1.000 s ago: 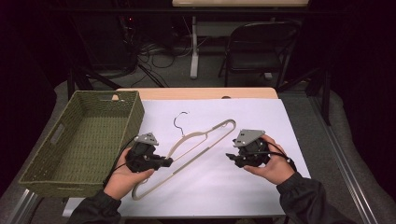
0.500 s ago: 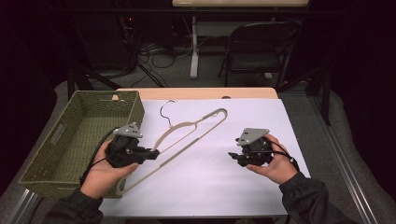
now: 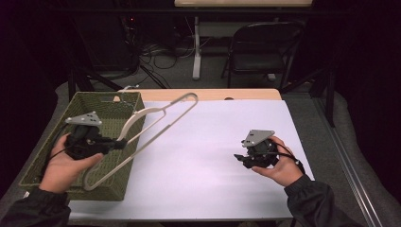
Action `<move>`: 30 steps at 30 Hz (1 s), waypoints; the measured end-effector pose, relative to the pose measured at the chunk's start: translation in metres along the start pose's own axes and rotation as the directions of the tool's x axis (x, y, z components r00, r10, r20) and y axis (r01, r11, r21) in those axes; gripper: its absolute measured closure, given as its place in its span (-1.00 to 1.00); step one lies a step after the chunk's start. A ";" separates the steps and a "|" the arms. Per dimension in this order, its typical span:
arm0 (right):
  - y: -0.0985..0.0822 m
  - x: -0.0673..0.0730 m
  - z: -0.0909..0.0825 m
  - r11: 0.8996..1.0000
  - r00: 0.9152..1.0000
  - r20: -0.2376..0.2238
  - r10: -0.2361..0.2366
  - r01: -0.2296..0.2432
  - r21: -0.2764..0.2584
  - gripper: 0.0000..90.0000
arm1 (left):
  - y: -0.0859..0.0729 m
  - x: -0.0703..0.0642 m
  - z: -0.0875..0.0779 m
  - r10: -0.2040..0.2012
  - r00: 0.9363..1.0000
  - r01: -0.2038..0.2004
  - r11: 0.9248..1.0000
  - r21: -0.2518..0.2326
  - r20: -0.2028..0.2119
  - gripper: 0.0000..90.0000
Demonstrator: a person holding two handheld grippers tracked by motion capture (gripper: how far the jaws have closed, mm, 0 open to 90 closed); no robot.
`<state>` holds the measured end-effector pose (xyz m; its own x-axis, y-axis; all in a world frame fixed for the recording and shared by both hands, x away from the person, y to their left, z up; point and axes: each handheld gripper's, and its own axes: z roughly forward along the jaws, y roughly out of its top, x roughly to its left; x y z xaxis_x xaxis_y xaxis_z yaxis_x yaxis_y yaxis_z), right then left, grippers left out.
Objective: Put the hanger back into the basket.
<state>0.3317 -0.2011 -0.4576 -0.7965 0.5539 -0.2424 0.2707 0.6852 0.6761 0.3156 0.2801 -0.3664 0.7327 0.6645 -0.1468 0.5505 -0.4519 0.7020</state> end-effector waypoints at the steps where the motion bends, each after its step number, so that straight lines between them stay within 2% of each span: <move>1: 0.000 0.000 0.000 1.000 1.000 -0.001 0.000 0.000 0.006 0.01 | -0.001 0.003 -0.005 0.002 1.000 -0.002 1.000 -0.001 -0.011 0.94; 2: -0.001 -0.001 0.001 1.000 1.000 0.000 0.000 0.000 0.001 0.01 | -0.002 0.007 -0.010 -0.002 1.000 0.002 1.000 -0.002 -0.016 0.94; 3: 0.000 -0.001 -0.001 0.999 1.000 -0.007 -0.002 0.002 0.035 0.01 | -0.003 0.011 -0.015 -0.004 1.000 0.004 1.000 -0.004 -0.023 0.94; 5: -0.001 -0.002 0.001 1.000 1.000 0.001 0.004 -0.004 0.012 0.01 | -0.006 0.019 -0.025 -0.012 0.999 0.011 1.000 -0.006 -0.046 0.94; 7: -0.001 -0.002 0.001 1.000 1.000 -0.001 0.005 -0.005 0.021 0.01 | -0.010 0.029 -0.034 -0.024 0.998 0.024 1.000 -0.010 -0.066 0.94; 8: -0.002 -0.002 0.003 1.000 1.000 0.003 0.007 -0.007 0.006 0.01 | -0.013 0.035 -0.039 -0.033 0.997 0.032 0.999 -0.015 -0.075 0.94; 9: -0.002 -0.002 0.003 1.000 1.000 0.002 0.009 -0.009 0.010 0.01 | -0.014 0.039 -0.042 -0.038 0.996 0.037 0.999 -0.023 -0.082 0.94; 10: -0.001 -0.002 0.002 0.999 1.000 -0.004 0.004 -0.004 0.036 0.01 | -0.017 0.044 -0.046 -0.039 0.995 0.037 0.999 -0.024 -0.090 0.94; 11: -0.002 -0.002 0.003 1.000 1.000 0.000 0.006 -0.006 0.020 0.01 | -0.019 0.049 -0.050 -0.043 0.994 0.040 0.999 -0.030 -0.100 0.94; 15: -0.002 -0.002 0.006 1.000 1.000 0.004 0.007 -0.007 0.021 0.01 | -0.029 0.072 -0.061 -0.047 0.991 0.044 0.999 -0.030 -0.125 0.94; 16: -0.001 -0.002 0.005 0.999 1.000 0.004 0.006 -0.006 0.042 0.01 | -0.032 0.077 -0.062 -0.053 0.990 0.050 0.998 -0.028 -0.130 0.94; 17: -0.002 -0.002 0.007 1.000 1.000 0.003 0.007 -0.007 0.017 0.01 | -0.034 0.082 -0.063 -0.052 0.988 0.049 0.998 -0.025 -0.143 0.94; 18: -0.002 -0.002 0.008 1.000 1.000 0.004 0.005 -0.005 0.016 0.01 | -0.036 0.087 -0.063 -0.054 0.987 0.052 0.998 -0.018 -0.152 0.94; 22: -0.001 -0.001 0.011 0.999 1.000 0.008 0.000 0.000 0.036 0.01 | -0.042 0.103 -0.063 -0.047 0.984 0.048 0.999 0.002 -0.172 0.94; 30: -0.001 -0.001 0.013 0.999 1.000 0.005 -0.003 0.003 0.045 0.01 | -0.056 0.123 -0.060 -0.052 0.980 0.059 0.998 0.031 -0.194 0.94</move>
<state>0.3393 -0.1960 -0.4674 -0.7944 0.5543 -0.2483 0.2925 0.7074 0.6435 0.3512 0.4230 -0.3814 0.6112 0.7902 -0.0453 0.6051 -0.4296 0.6703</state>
